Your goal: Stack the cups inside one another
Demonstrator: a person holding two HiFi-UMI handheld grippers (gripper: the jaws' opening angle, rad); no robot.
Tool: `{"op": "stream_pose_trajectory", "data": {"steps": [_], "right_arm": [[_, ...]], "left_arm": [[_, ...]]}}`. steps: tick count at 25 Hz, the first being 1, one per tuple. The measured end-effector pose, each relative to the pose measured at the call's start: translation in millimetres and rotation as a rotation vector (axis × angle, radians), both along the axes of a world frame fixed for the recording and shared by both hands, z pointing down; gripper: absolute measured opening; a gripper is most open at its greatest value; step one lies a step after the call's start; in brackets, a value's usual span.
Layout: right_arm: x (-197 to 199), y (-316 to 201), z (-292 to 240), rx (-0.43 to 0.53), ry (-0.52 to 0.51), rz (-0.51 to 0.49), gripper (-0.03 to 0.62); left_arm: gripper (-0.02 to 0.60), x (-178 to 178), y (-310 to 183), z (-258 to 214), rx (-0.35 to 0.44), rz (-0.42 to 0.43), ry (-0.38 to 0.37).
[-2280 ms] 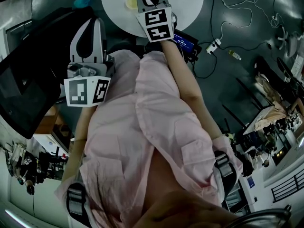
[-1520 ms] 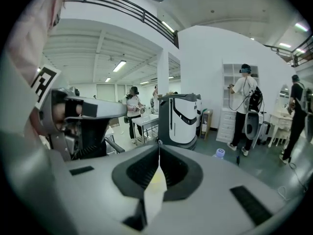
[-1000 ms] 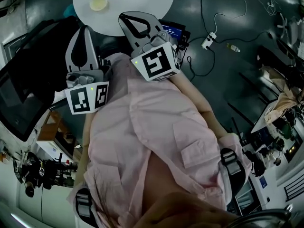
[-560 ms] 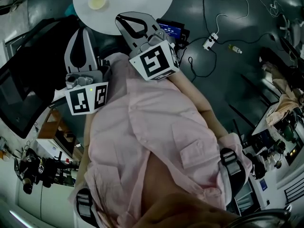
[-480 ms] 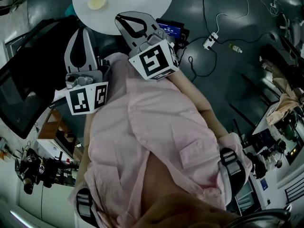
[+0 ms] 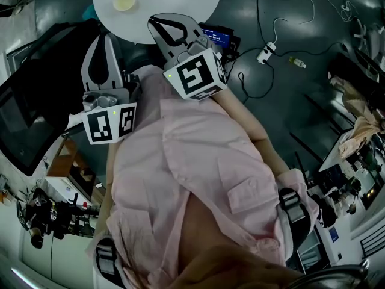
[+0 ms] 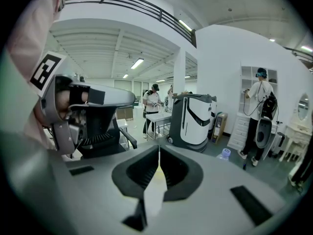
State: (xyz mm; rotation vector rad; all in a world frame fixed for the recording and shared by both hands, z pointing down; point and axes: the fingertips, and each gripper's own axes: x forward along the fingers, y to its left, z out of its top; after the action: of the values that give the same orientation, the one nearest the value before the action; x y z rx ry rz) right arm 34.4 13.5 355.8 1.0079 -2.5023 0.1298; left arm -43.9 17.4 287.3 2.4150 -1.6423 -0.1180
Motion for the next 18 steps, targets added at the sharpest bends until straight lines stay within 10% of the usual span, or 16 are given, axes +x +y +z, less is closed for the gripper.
{"op": "stream_pose_trajectory", "data": {"steps": [18], "right_arm": [[-2, 1, -10, 0.054, -0.039, 0.017, 0.032]], "left_arm": [[0.015, -27, -8, -11, 0.038, -0.035, -0.004]]}}
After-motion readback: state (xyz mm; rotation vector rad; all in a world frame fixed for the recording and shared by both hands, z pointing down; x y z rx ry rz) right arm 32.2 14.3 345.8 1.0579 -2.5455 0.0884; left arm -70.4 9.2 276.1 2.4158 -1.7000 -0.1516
